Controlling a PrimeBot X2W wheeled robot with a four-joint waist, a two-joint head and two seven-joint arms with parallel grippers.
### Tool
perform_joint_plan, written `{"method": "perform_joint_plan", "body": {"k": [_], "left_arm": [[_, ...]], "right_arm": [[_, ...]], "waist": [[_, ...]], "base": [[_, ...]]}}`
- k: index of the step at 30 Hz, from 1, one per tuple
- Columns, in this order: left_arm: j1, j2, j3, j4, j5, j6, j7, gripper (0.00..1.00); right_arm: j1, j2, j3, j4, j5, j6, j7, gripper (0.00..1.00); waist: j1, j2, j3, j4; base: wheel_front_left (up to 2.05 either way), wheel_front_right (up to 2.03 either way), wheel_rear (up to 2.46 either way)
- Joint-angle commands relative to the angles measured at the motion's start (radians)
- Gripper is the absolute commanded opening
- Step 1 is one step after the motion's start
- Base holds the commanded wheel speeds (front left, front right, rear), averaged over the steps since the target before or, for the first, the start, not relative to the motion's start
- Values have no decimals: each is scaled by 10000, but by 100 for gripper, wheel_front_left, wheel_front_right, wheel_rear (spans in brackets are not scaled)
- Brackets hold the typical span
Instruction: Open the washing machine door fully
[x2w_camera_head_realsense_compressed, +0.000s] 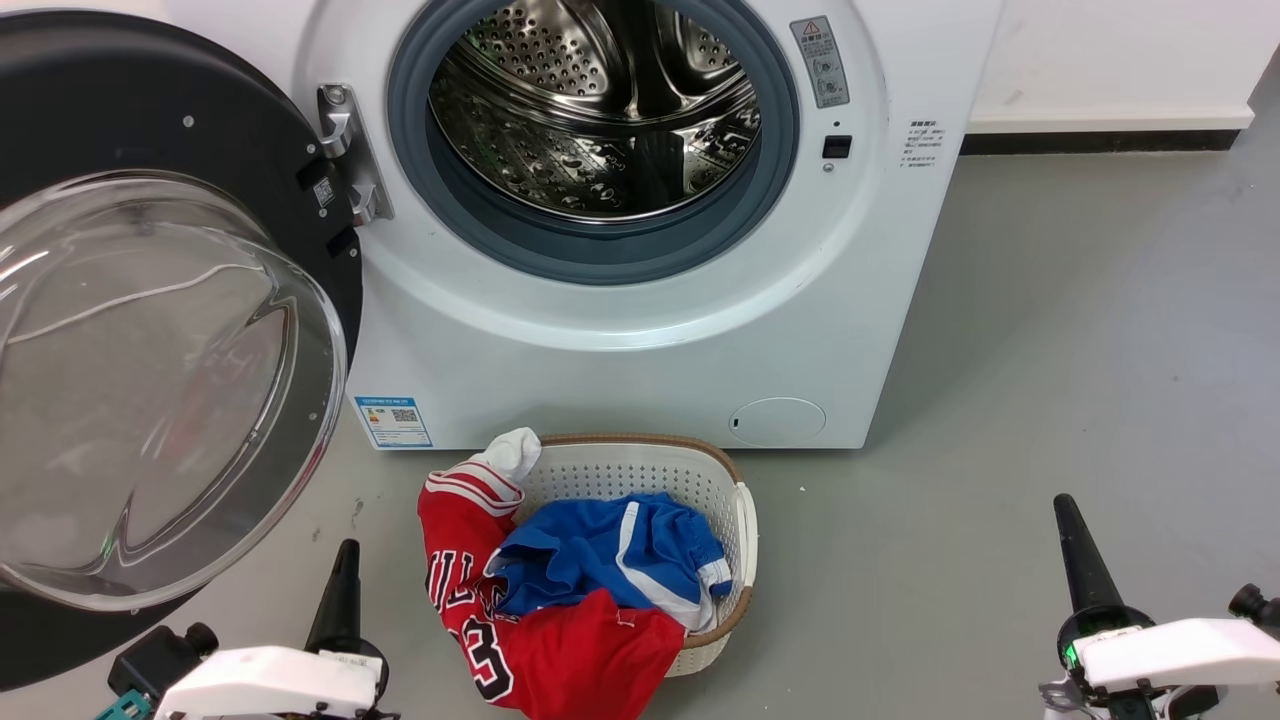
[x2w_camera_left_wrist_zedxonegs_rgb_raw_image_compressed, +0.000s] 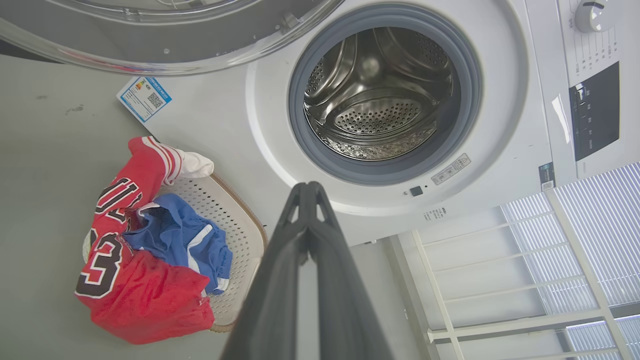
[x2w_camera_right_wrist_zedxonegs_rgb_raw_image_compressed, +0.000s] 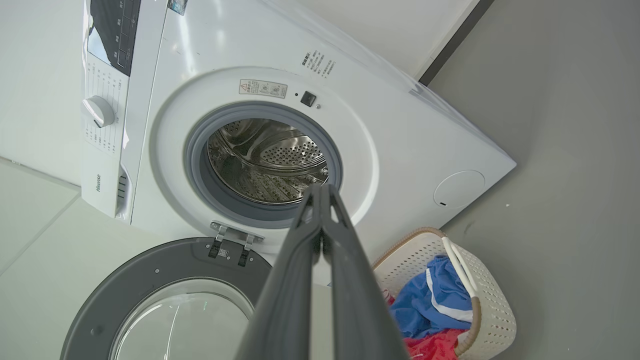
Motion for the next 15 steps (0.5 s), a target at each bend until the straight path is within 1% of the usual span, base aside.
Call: {"method": "perform_joint_plan", "body": {"k": [1, 15], "left_arm": [[-299, 33, 31, -50, -259, -70, 64, 0], [-554, 30, 158, 136, -1722, -232, 430, 0]], "right_arm": [[-198, -69, -40, -16, 257, 2, 58, 0], [-475, -61, -147, 185, 1645, 2, 428, 0]], "waist": [[0, 0, 2, 2], [0, 0, 21, 24]], "base": [[0, 0, 0], [0, 0, 0]]}}
